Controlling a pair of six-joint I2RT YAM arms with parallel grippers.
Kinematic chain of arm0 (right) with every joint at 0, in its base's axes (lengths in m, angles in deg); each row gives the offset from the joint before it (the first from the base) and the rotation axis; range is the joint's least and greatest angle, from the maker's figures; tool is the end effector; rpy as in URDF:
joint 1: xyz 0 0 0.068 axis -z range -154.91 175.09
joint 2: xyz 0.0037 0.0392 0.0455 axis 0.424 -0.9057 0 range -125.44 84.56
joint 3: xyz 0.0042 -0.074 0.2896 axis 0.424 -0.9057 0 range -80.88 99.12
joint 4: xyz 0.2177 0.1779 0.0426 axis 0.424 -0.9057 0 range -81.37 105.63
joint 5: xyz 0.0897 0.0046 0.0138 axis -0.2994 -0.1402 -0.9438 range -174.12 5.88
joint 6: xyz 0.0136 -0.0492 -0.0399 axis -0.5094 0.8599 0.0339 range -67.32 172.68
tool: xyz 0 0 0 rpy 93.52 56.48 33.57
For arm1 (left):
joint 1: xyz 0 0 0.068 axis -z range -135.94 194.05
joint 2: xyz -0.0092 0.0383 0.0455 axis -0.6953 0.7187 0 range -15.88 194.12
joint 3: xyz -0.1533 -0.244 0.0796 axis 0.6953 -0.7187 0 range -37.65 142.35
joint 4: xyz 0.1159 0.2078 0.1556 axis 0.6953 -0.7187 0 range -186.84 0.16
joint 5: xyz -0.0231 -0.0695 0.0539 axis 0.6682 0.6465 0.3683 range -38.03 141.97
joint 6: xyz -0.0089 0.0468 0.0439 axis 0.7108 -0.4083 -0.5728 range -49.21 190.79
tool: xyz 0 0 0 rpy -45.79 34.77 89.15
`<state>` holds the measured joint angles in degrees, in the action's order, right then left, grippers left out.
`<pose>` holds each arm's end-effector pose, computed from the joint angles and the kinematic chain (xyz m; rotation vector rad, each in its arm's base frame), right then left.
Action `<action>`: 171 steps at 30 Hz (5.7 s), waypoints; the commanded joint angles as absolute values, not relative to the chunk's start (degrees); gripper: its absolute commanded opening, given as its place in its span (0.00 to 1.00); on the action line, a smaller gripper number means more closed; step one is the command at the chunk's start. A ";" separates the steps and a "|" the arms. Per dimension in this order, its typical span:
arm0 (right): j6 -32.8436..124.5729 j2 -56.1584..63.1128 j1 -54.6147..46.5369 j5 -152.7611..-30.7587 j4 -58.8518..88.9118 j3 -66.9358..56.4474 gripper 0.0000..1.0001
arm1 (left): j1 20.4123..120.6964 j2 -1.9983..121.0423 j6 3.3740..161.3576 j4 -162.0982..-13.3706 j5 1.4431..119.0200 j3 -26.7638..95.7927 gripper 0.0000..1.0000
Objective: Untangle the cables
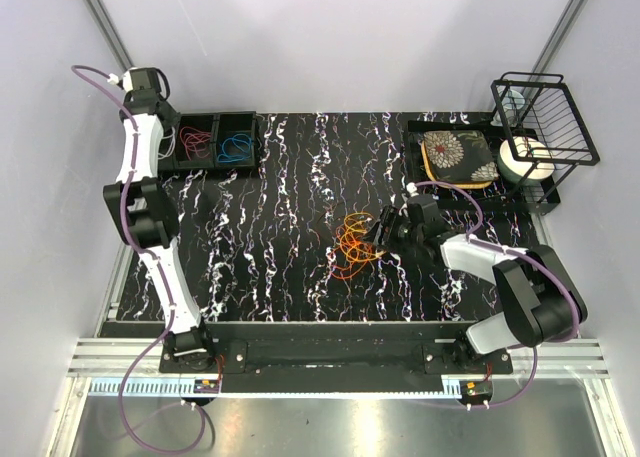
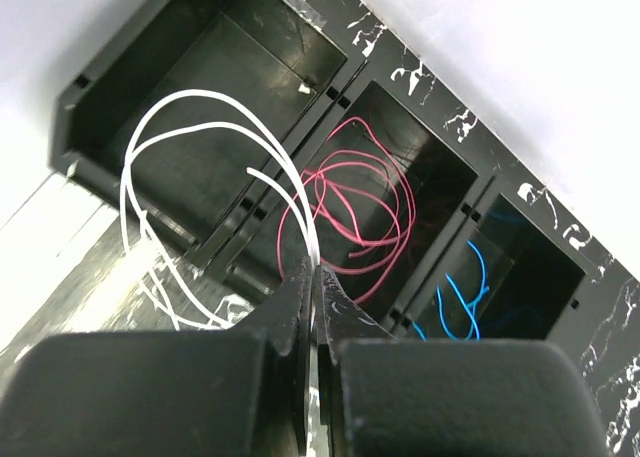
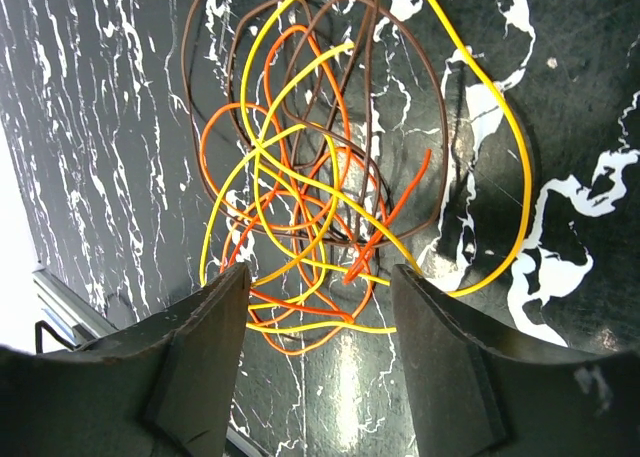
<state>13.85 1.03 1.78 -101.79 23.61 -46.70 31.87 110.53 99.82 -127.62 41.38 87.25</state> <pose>0.2693 0.1328 0.1566 0.1583 2.4197 0.8860 0.5447 0.1271 0.3222 -0.8808 2.0629 0.0499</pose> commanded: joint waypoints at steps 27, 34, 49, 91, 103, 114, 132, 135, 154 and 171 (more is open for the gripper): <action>14.89 -1.49 1.80 -101.87 21.25 -42.12 0.63 | 32.10 108.22 95.30 -109.61 26.65 87.15 0.99; 15.06 -0.96 1.71 -102.14 21.77 -42.56 0.63 | 33.24 103.84 98.20 -112.95 29.56 84.00 0.99; 14.27 3.78 1.71 -102.23 25.64 -47.04 0.65 | 43.78 83.00 96.19 -124.20 31.67 70.46 0.99; 11.99 16.88 1.80 -97.04 30.48 -56.18 0.63 | 82.38 78.59 104.36 -100.92 59.26 21.84 0.65; 12.25 13.89 1.88 -97.92 30.21 -54.51 0.62 | 84.48 83.43 104.45 -96.96 59.53 25.18 0.61; 12.43 13.01 1.80 -98.53 30.48 -54.25 0.62 | 84.66 90.55 105.33 -99.77 56.10 30.99 0.30; 12.43 13.45 1.80 -98.53 30.22 -54.34 0.62 | 85.27 74.49 96.37 -121.53 44.60 50.56 0.00; 12.43 13.63 1.80 -98.36 30.13 -54.42 0.62 | 85.71 70.01 92.59 -126.47 41.78 60.41 0.00; 12.33 34.52 1.80 -105.82 19.07 -50.92 0.68 | 86.68 51.27 88.19 -118.32 57.14 31.44 0.00; 14.36 33.15 1.62 -129.12 18.78 -39.75 0.73 | 86.77 52.23 90.21 -108.82 84.49 28.26 0.00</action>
<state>13.37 34.69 1.82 -124.22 17.73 -41.94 86.58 52.36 89.75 -113.04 77.40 25.22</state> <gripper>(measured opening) 0.728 0.009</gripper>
